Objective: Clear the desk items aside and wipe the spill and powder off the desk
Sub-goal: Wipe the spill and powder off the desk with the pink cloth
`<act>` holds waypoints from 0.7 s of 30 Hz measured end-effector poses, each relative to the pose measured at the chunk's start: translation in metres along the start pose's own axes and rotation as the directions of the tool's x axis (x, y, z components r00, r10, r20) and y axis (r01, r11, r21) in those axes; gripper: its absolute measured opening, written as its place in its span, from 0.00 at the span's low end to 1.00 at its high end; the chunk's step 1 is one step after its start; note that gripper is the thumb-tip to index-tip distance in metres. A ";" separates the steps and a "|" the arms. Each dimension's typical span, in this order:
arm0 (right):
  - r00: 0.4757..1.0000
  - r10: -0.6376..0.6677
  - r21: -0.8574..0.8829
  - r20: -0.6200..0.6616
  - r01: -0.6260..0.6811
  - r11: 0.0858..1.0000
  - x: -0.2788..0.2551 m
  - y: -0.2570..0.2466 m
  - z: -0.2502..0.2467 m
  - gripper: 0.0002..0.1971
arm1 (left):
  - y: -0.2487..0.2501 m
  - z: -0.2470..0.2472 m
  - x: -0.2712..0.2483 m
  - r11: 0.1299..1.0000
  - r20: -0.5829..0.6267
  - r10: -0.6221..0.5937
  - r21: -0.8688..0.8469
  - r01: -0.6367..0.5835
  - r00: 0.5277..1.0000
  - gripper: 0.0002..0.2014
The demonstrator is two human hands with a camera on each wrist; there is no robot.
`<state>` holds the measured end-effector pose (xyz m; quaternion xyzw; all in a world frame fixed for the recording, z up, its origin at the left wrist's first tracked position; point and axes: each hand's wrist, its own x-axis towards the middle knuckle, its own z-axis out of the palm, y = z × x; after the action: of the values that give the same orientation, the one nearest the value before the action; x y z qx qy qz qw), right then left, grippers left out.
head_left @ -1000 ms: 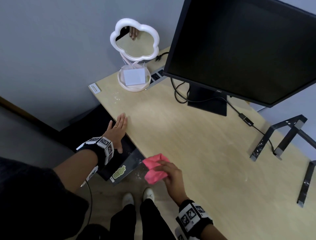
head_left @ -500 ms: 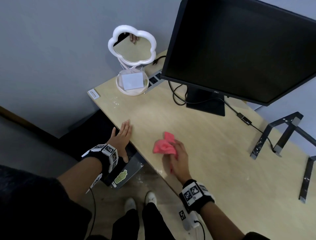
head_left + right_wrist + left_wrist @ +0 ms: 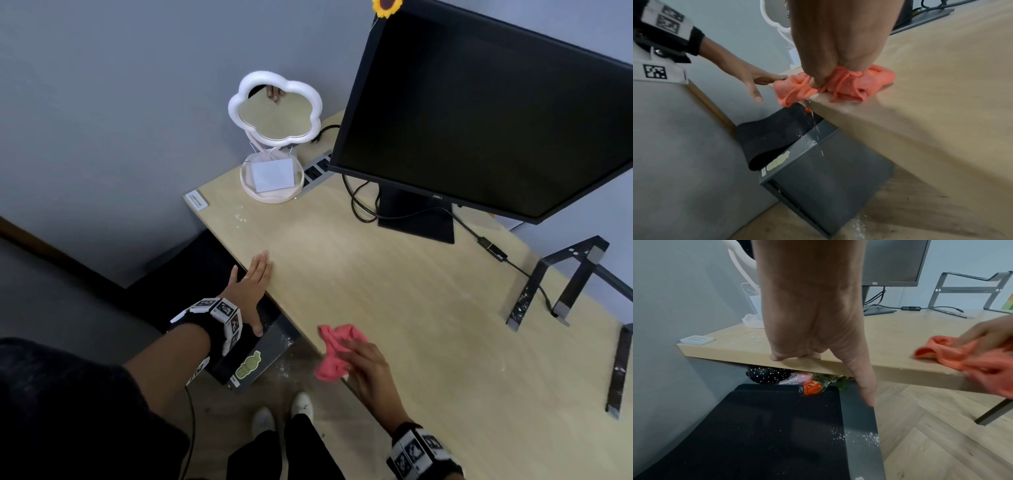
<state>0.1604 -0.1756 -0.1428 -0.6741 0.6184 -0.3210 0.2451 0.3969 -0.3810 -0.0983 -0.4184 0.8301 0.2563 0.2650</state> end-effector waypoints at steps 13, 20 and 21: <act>0.917 0.332 0.321 -0.221 -0.254 0.913 0.154 -0.034 -0.020 0.12 | -0.022 -0.003 0.003 0.970 -0.219 -0.213 0.065 0.232 0.952 0.67; 0.934 0.331 0.240 -0.135 -0.293 0.925 0.240 -0.051 0.039 0.18 | -0.047 -0.034 0.015 0.894 -0.293 -0.396 0.092 0.438 0.870 0.71; 0.935 0.331 0.219 -0.128 -0.299 0.929 0.245 -0.051 0.049 0.22 | -0.050 -0.038 0.017 0.888 -0.286 -0.407 0.098 0.449 0.867 0.71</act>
<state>0.2384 -0.4155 -0.1068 -0.5099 0.7021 -0.3905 0.3076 0.4209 -0.4408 -0.0922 -0.5992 0.7613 0.0664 0.2385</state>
